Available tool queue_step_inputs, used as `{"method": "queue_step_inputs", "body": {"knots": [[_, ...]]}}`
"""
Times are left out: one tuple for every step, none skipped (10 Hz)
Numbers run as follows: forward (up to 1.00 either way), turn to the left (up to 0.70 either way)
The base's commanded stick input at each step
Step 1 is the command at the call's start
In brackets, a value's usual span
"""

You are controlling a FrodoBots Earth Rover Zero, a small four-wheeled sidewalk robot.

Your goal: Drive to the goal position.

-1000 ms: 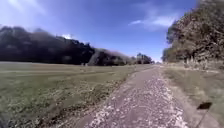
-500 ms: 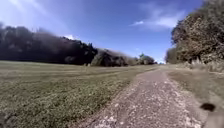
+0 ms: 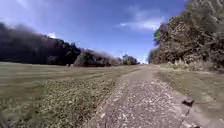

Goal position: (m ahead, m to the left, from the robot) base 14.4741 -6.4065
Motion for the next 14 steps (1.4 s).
{"method": "queue_step_inputs", "body": {"knots": [[0.50,0.00],[0.50,0.00],[0.50,0.00],[0.50,0.00],[0.50,0.00],[0.50,0.00],[0.50,0.00],[0.50,0.00],[0.50,0.00],[0.50,0.11],[0.50,0.44],[0.50,0.50],[0.50,0.50],[0.50,0.50]]}}
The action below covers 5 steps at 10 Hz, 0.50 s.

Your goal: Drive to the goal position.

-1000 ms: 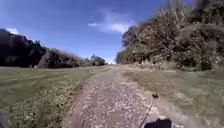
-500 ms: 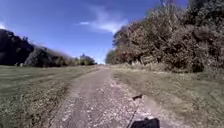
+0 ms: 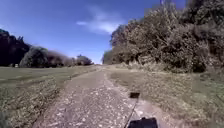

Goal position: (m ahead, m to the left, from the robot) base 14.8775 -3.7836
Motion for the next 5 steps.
{"method": "queue_step_inputs", "body": {"knots": [[0.50,0.19],[0.50,0.00],[0.50,0.00],[0.50,0.00],[0.50,0.00]]}}
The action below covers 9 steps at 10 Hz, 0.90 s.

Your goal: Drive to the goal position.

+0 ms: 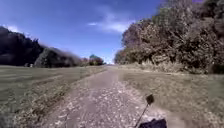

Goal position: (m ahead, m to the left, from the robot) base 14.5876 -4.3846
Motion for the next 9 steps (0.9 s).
{"method": "queue_step_inputs", "body": {"knots": [[0.50,0.00],[0.50,0.00],[0.50,0.00],[0.50,0.00],[0.50,0.00],[0.50,0.00],[0.50,0.00],[0.50,-0.50],[0.50,-0.39]]}}
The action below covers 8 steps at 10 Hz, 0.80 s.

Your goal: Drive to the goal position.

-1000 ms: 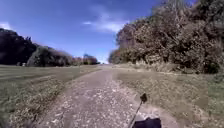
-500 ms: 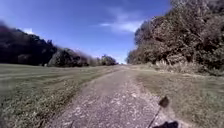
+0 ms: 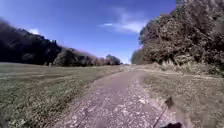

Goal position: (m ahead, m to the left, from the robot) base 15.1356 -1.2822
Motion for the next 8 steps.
{"method": "queue_step_inputs", "body": {"knots": [[0.50,-0.06],[0.50,0.00],[0.50,0.00],[0.50,0.00],[0.50,0.00],[0.50,0.00],[0.50,0.00],[0.50,0.00]]}}
